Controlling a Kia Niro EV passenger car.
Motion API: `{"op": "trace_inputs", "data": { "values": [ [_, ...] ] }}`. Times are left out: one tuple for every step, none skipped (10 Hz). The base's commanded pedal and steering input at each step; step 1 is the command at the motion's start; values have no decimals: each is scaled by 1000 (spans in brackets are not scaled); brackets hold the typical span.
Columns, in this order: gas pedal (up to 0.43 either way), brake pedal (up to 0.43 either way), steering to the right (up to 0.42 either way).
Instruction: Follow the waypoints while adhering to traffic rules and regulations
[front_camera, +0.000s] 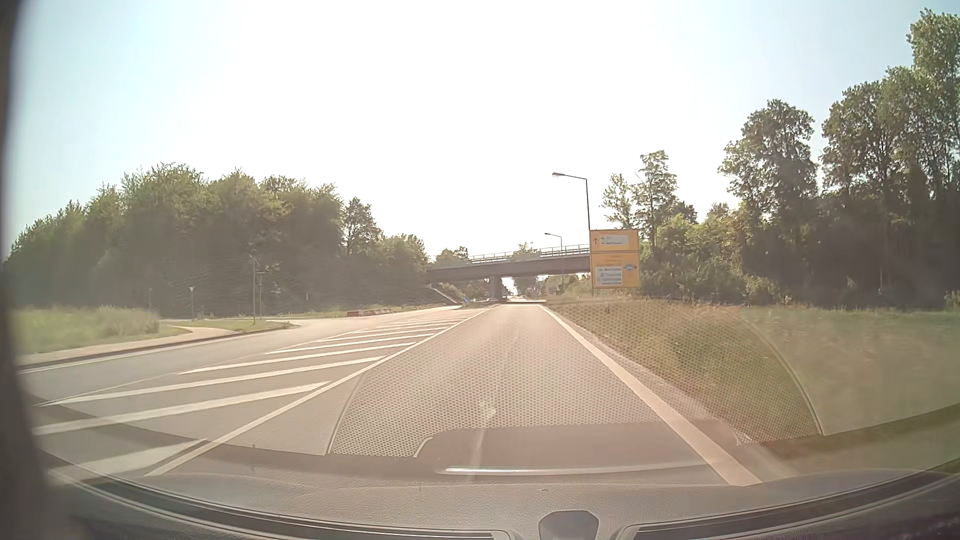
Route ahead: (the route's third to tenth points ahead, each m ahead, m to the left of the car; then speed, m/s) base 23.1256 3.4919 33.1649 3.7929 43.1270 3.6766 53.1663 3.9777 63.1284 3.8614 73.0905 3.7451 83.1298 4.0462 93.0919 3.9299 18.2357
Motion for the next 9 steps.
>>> {"op": "trace_inputs", "data": {
  "values": [
    [0,6,0],
    [0,6,0],
    [0,6,0],
    [0,6,0],
    [0,6,2],
    [0,12,3],
    [0,12,3],
    [0,18,3],
    [0,24,3]
  ]
}}
